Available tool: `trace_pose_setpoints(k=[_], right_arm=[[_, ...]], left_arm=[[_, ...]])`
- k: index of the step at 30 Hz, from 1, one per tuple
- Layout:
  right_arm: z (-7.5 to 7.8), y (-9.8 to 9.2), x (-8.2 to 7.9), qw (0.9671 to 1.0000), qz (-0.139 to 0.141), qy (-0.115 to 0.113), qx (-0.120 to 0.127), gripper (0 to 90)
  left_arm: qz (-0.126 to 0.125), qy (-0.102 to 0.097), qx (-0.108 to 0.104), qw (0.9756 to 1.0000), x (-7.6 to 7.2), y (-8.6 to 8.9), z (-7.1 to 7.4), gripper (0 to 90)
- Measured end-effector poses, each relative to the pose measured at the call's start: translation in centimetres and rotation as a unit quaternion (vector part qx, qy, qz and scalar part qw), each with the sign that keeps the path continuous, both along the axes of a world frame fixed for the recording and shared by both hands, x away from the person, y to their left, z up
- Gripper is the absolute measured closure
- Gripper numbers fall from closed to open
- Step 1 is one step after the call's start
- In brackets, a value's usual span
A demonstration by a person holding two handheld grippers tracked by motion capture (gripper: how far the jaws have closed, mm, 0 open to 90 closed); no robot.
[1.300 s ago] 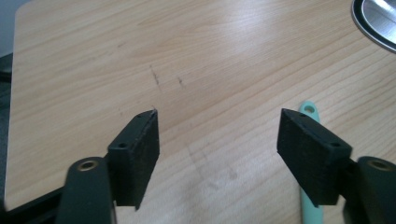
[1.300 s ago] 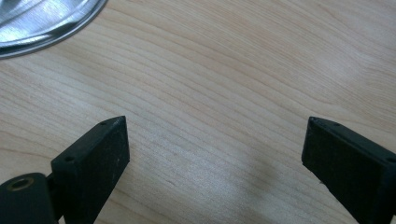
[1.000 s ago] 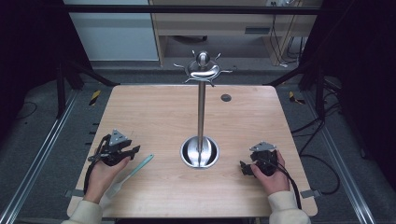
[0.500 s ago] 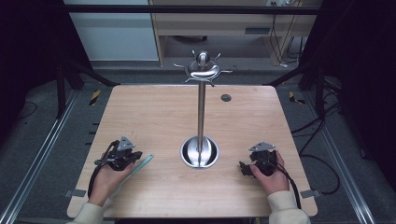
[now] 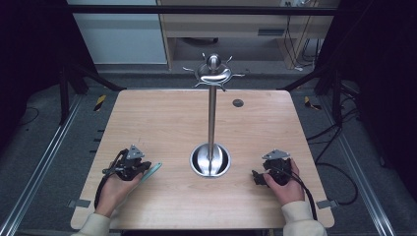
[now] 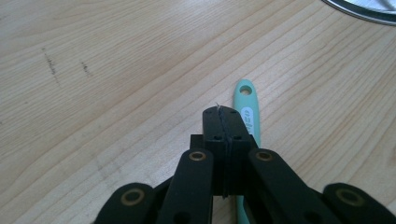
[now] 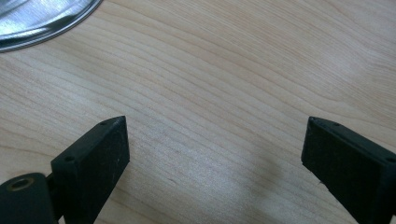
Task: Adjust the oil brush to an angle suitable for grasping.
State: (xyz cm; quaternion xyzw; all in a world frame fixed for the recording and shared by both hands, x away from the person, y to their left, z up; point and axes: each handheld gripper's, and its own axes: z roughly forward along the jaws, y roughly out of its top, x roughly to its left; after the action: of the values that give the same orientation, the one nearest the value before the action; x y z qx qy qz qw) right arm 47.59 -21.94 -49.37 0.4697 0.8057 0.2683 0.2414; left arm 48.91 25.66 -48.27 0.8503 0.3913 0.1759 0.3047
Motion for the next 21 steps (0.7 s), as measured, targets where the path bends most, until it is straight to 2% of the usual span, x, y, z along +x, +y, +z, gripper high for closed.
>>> trace_pose_setpoints(k=[6, 14, 15, 18, 21], right_arm=[[0.0, 0.0, 0.0, 1.0000, 0.000, -0.001, 0.001, 8.3], [0.0, 0.0, 0.0, 1.0000, 0.002, -0.001, 0.001, 8.3], [0.0, 0.0, 0.0, 1.0000, 0.000, 0.001, 0.001, 8.3], [0.0, 0.0, 0.0, 1.0000, 0.000, 0.001, 0.001, 8.3], [0.0, 0.0, 0.0, 1.0000, 0.002, 0.000, -0.001, 8.3]], left_arm=[[-0.005, 0.005, 0.006, 1.0000, 0.0, -0.4, -0.3, 90.0], [-0.016, 0.013, -0.001, 0.9998, -0.2, -0.6, -0.1, 90.0], [-0.028, 0.014, 0.004, 0.9995, -0.6, -1.0, -0.1, 90.0], [-0.036, 0.015, 0.013, 0.9992, -0.8, -1.4, 0.0, 90.0], [-0.035, 0.016, 0.011, 0.9992, -0.9, -1.5, 0.1, 90.0]])
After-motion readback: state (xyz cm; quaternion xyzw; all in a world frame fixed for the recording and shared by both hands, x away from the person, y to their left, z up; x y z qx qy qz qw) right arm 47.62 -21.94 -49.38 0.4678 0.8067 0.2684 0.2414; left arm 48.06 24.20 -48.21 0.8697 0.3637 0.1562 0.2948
